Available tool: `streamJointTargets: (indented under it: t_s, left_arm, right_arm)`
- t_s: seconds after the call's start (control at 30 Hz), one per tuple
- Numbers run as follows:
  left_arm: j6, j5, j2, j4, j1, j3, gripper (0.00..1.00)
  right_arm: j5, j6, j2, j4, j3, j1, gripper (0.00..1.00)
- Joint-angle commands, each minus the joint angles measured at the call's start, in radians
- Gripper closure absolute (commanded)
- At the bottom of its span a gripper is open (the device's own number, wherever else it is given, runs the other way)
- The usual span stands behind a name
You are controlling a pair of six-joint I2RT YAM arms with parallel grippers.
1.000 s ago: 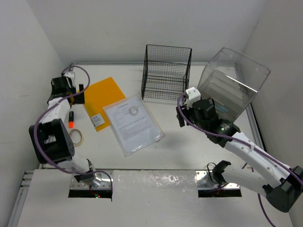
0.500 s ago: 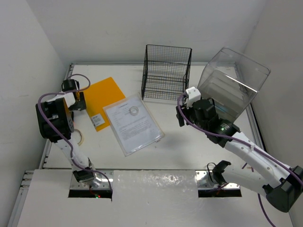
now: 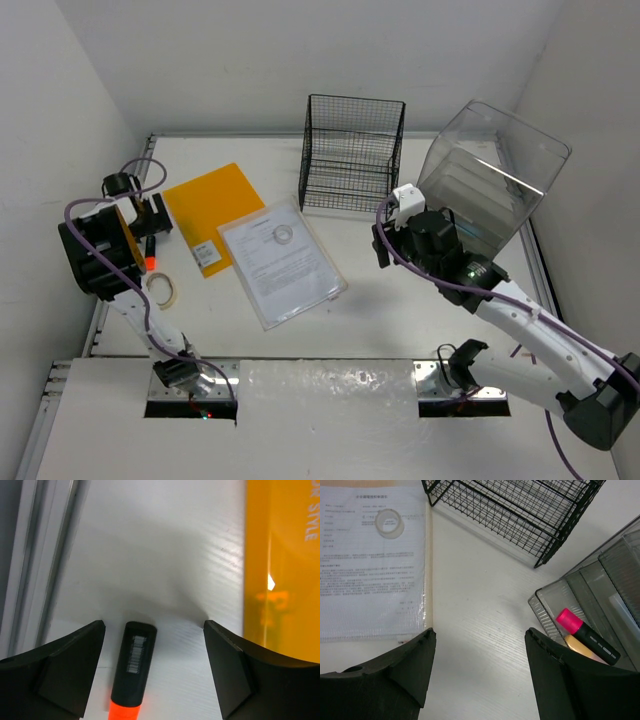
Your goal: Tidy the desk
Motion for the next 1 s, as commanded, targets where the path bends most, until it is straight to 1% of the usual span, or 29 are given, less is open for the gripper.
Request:
streamJointTargets:
  t_s: [0.0, 0.13, 0.17, 0.2, 0.23, 0.27, 0.3, 0.33, 0.53, 0.6, 0.63, 0.77, 0.87, 0.9, 0.97]
  left_arm:
    - [0.006, 0.084, 0.027, -0.074, 0.011, -0.11, 0.22]
    - [0.031, 0.07, 0.001, -0.06, 0.011, -0.158, 0.35]
    - [0.034, 0.067, -0.002, -0.058, 0.011, -0.164, 0.47]
    - [0.038, 0.065, -0.002, -0.057, 0.01, -0.168, 0.55]
    - [0.045, 0.067, -0.004, -0.061, 0.013, -0.176, 0.74]
    - [0.046, 0.071, -0.007, -0.064, 0.011, -0.181, 0.84]
    - [0.046, 0.073, -0.01, -0.069, 0.011, -0.184, 0.97]
    - [0.049, 0.076, -0.02, -0.069, 0.011, -0.193, 1.0]
    - [0.074, 0.077, -0.102, -0.047, 0.011, -0.207, 1.0]
    - [0.086, 0.094, -0.14, -0.047, 0.01, -0.207, 1.0]
    - [0.1, 0.1, -0.187, -0.047, 0.01, -0.207, 1.0]
    - [0.138, 0.077, -0.318, -0.057, -0.012, -0.19, 1.0]
    - [0.184, 0.093, -0.418, -0.077, -0.065, -0.166, 1.0]
    - [0.207, 0.093, -0.442, -0.084, -0.111, -0.158, 1.0]
    - [0.224, 0.097, -0.508, -0.095, -0.165, -0.146, 1.0]
  right_arm:
    - [0.02, 0.009, -0.036, 0.034, -0.003, 0.009, 0.3]
    - [0.02, 0.009, -0.047, 0.038, -0.004, 0.007, 0.3]
    - [0.02, 0.009, -0.05, 0.04, -0.006, 0.007, 0.3]
    - [0.02, 0.009, -0.05, 0.041, -0.009, 0.007, 0.3]
    - [0.019, 0.009, -0.051, 0.041, -0.01, 0.009, 0.3]
    - [0.019, 0.01, -0.051, 0.041, -0.01, 0.01, 0.3]
    - [0.019, 0.01, -0.051, 0.041, -0.01, 0.009, 0.3]
    - [0.017, 0.009, -0.051, 0.041, -0.01, 0.009, 0.3]
    - [0.016, 0.007, -0.047, 0.032, -0.012, 0.009, 0.3]
    - [-0.007, 0.006, -0.042, 0.034, -0.009, 0.009, 0.29]
    - [-0.019, 0.006, -0.043, 0.04, -0.009, 0.009, 0.29]
    - [-0.126, 0.002, -0.034, 0.071, -0.009, 0.009, 0.25]
    - [-0.203, 0.007, -0.008, 0.08, 0.013, 0.009, 0.22]
    - [-0.245, 0.012, -0.002, 0.084, 0.016, 0.009, 0.22]
    - [-0.262, 0.03, 0.015, 0.11, 0.02, 0.01, 0.21]
